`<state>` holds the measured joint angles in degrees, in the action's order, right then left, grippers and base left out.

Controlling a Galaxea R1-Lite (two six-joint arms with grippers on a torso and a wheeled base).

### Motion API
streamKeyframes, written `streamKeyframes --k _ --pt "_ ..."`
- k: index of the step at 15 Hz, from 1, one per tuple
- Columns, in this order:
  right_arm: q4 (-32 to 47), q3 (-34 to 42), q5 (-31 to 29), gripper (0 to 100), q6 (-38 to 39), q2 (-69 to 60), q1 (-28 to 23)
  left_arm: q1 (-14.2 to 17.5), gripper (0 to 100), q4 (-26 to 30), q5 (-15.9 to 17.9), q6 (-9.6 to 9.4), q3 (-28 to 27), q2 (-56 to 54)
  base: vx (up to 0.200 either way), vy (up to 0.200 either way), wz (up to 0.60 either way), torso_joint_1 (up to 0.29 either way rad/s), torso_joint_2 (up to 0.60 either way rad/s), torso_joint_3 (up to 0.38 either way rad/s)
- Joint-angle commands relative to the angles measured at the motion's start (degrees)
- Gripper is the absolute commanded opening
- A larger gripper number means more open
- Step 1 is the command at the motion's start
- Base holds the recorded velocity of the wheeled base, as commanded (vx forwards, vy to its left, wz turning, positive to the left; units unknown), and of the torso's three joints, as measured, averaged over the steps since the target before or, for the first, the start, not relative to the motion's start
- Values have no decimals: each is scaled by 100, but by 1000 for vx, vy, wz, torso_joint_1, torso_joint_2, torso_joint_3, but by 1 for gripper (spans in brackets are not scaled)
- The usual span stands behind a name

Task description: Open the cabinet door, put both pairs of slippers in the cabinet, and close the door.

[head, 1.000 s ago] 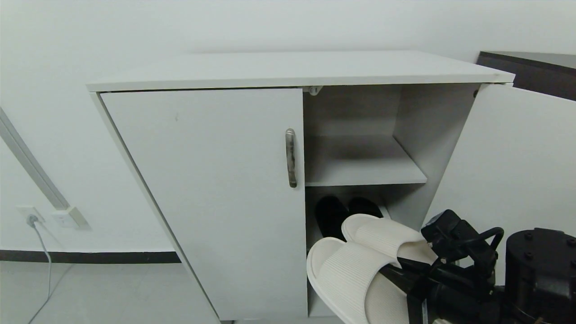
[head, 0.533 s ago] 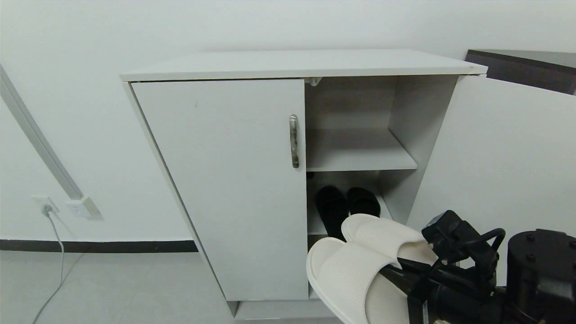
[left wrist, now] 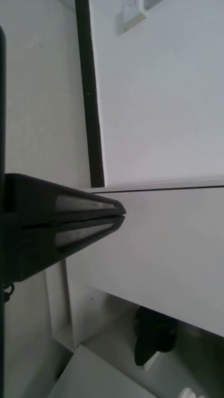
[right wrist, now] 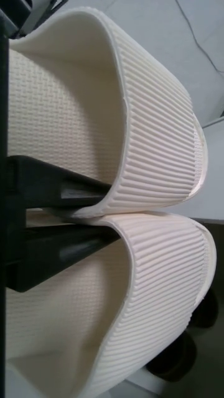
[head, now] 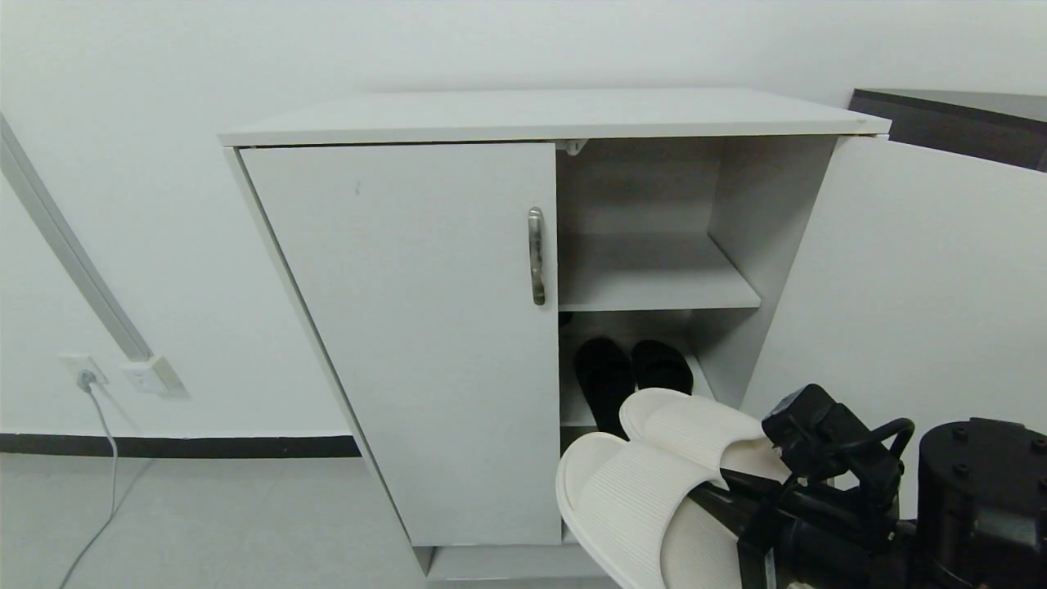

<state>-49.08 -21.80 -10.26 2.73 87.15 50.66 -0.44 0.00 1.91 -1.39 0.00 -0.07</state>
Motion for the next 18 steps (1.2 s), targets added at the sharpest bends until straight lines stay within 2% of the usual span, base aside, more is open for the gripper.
streamKeyframes --k 1,4,6,7,10,11,12,16,18 --pt "4 -18 -37 0 -1 21 58 0 0 0 2 -2 0 7 0 -200 0 2 2 -2" --pt "12 -79 -72 0 -1 56 102 0 0 0 2 -2 0 7 0 0 0 0 0 0" --pt "30 -272 -389 0 43 179 172 0 0 0 2 -2 0 7 0 0 0 0 0 0" --pt "39 -439 -679 0 87 329 251 0 0 0 2 -2 0 7 0 0 0 0 0 0" --pt "135 -1547 -2287 0 588 1261 576 0 0 0 2 -2 0 7 0 0 0 0 0 0" --pt "179 -1714 -2480 0 632 1366 576 0 0 0 2 -2 0 7 0 0 0 0 0 0" --pt "478 -2074 -2770 0 667 1454 585 0 0 0 2 -10 0 7 0 0 0 0 0 0" --pt "2016 -3190 -3342 0 1054 1357 497 0 0 0 2 -37 0 7 0 0 0 0 0 0" --pt "2526 -3709 -3517 0 1133 1392 497 0 0 0 2 -37 0 7 0 0 0 0 0 0"
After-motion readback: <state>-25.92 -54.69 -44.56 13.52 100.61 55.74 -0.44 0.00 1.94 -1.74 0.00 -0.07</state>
